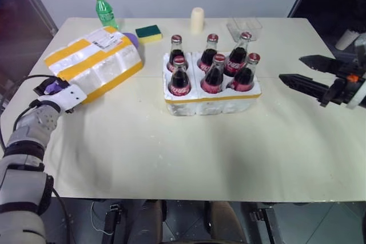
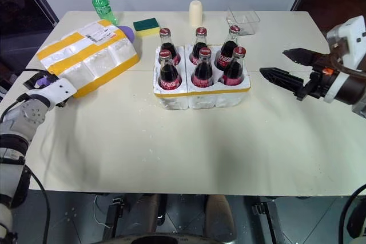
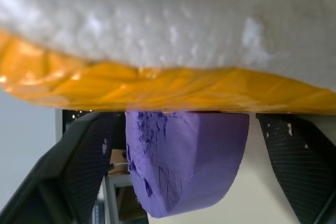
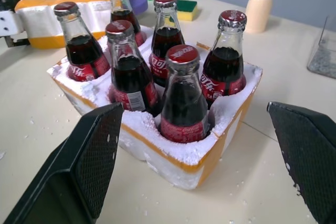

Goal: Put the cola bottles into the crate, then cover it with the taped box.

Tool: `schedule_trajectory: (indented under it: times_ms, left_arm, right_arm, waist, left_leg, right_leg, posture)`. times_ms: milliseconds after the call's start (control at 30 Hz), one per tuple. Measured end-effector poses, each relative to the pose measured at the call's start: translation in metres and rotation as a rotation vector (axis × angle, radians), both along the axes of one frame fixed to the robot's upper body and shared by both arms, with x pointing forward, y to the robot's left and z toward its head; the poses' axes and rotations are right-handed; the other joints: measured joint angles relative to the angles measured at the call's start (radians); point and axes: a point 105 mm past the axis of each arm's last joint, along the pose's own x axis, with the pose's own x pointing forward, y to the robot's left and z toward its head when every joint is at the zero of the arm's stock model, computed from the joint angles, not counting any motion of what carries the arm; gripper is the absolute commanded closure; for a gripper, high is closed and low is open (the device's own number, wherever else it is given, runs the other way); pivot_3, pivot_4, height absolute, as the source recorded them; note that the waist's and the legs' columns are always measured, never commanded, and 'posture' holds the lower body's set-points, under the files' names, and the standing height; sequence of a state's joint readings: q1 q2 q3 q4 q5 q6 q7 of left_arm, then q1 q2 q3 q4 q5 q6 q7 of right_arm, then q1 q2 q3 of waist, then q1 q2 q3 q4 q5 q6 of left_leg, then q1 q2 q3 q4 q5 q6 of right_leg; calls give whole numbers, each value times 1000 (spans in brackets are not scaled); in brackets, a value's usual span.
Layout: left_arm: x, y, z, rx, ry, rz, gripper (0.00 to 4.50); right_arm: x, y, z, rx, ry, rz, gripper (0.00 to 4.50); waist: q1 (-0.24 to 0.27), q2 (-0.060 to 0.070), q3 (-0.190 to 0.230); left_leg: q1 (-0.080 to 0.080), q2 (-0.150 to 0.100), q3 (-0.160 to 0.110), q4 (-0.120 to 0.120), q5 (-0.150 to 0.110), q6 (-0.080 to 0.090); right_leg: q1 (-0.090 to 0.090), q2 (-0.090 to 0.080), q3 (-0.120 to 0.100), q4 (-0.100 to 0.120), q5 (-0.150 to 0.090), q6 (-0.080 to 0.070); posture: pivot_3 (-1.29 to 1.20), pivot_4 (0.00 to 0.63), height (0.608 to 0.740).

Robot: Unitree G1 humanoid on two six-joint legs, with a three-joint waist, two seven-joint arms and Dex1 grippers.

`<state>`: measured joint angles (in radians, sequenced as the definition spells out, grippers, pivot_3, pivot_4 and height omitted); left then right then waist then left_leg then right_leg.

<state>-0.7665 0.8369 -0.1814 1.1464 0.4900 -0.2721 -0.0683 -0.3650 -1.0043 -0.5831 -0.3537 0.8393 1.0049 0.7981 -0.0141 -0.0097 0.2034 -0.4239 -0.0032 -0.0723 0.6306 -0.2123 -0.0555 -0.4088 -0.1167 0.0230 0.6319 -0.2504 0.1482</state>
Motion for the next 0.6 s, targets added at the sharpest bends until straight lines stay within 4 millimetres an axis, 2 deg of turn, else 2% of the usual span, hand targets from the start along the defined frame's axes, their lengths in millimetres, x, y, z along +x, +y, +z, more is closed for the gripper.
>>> schedule_trajectory:
  times_ms: [133, 200, 333, 433, 500, 600]
  left_arm:
    - [3, 2, 9, -2, -24, 16, 3399]
    - [4, 5, 16, 3, -38, 25, 4088]
    - [5, 5, 20, 12, -39, 20, 4088]
    - [6, 2, 31, 27, -43, -23, 4088]
    - [11, -10, 47, 45, -59, -97, 4088]
    - [19, -42, 86, 61, -133, -245, 4088]
  right_arm:
    - [-13, 0, -3, 15, 26, 34, 0]
    - [-22, 4, -4, 14, 37, 74, 0]
    - [-36, 13, -3, -35, 33, 144, 0]
    - [-41, 14, -5, -58, 62, 170, 0]
    - [-43, 15, -4, -69, 68, 189, 0]
    - [-43, 16, 0, -89, 57, 200, 0]
  waist:
    - [2, 0, 0]
    - [3, 0, 0]
    - [3, -1, -1]
    - [3, -2, -1]
    - [6, -3, -1]
    - [10, -3, -1]
  left_leg:
    - [0, 0, 0, 0, 0, 0]
    - [1, 0, 0, 0, 0, 0]
    - [1, 0, 0, 1, 0, 0]
    - [1, 0, 0, 1, 0, 0]
    - [0, 0, 0, 1, 0, 0]
    - [-1, 0, 0, 1, 0, 0]
  right_leg:
    - [1, 0, 0, 0, 0, 0]
    - [1, 0, 0, 0, 0, 0]
    - [2, 0, 0, 0, 0, 0]
    - [1, 0, 0, 0, 0, 0]
    - [1, 0, 0, 0, 0, 0]
    - [1, 0, 0, -1, 0, 0]
  posture:
    - [0, 150, 739]
    - [0, 150, 739]
    - [0, 150, 739]
    - [0, 150, 739]
    - [0, 150, 739]
    - [0, 150, 739]
